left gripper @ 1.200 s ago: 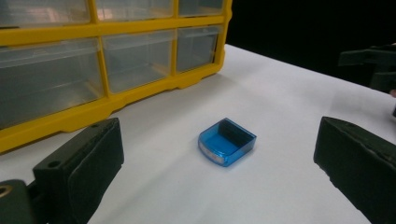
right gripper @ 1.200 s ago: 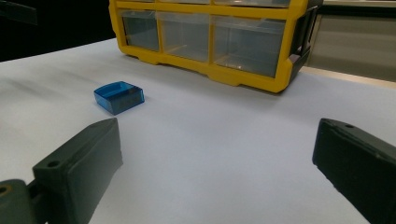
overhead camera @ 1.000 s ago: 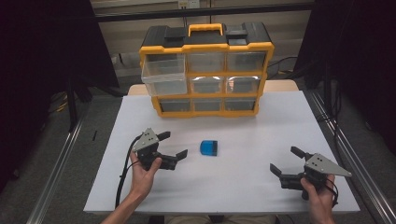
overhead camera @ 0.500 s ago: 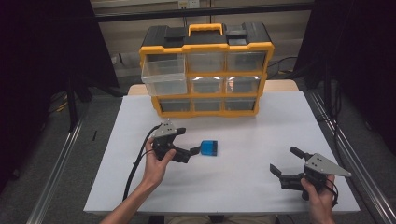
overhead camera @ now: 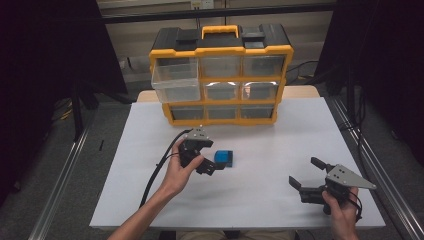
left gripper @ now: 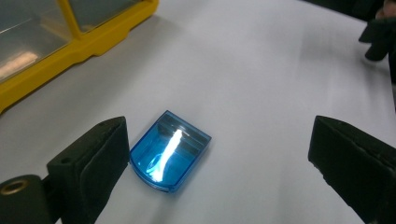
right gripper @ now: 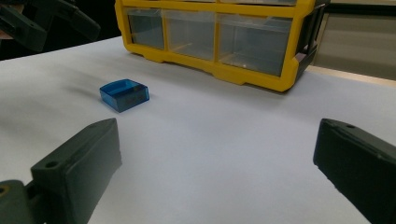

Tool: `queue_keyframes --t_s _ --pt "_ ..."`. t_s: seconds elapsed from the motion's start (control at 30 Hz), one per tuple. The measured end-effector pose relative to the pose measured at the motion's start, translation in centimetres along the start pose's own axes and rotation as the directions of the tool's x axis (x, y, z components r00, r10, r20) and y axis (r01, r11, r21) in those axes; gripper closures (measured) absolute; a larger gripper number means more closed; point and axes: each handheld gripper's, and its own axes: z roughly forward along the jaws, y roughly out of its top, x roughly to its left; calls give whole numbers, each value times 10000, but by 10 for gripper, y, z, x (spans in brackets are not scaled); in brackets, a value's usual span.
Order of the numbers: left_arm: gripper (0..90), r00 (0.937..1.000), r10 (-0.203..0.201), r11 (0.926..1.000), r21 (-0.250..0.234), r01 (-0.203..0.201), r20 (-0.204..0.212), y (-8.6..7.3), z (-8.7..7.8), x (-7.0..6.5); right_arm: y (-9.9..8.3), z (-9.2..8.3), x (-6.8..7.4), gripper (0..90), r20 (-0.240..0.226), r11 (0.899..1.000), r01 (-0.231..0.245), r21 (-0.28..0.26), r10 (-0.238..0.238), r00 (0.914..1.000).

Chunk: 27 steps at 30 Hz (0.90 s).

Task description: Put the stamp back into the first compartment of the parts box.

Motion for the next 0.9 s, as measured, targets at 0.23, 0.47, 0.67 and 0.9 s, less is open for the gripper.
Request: queue_keyframes --t_s 0.23,0.47,0.67,0.9 --pt "53 9974 539 9966 593 -567 479 7 11 6 0 0 0 6 -22 10000 -8 10 8 10000" --pt "51 9881 977 9846 1329 -1133 1185 11 27 10 0 1 0 6 -59 10000 4 1 -4 10000" --pt "43 9842 1214 9788 1493 -1402 1286 13 39 19 0 0 0 6 -88 10000 -25 43 25 10000" --pt "53 9763 1452 9605 2137 -1780 1604 10 56 29 -1 1 0 6 -139 10000 8 65 -7 9999"
